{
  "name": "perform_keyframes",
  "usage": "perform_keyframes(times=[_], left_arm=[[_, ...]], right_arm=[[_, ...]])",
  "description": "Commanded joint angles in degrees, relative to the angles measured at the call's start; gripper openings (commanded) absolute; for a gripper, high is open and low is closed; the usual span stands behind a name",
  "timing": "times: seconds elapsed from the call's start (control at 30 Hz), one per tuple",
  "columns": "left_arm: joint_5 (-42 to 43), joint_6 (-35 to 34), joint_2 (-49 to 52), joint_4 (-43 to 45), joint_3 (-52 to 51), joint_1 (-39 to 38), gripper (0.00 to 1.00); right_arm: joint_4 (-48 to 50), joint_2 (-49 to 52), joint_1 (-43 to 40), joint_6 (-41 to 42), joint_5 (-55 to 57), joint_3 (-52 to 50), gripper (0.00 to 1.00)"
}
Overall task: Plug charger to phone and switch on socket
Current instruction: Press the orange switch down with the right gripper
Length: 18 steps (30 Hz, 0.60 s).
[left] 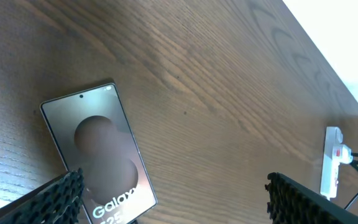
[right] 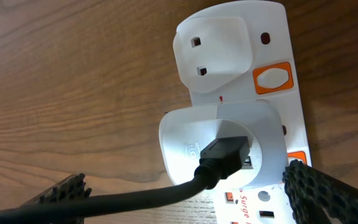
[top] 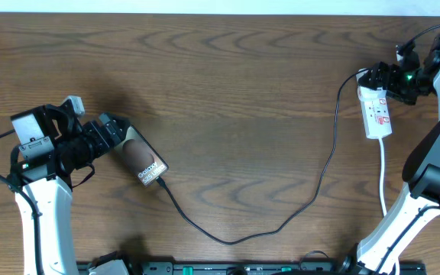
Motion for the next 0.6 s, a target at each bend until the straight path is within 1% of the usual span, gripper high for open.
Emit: perform_keyframes(times=[0.0,0.57], left_arm=[[0.52,1.33,0.15,-0.24,0.20,-0.17,0.92],[0.50,1.33,0.15,-0.22,0.20,-0.17,0.92]], right_arm=[[-0.07,0.52,0.68,1.25,1.62,-0.42,0.99],[-0.42,0.55,0.72,1.66,1.99,-1.03,0.99]])
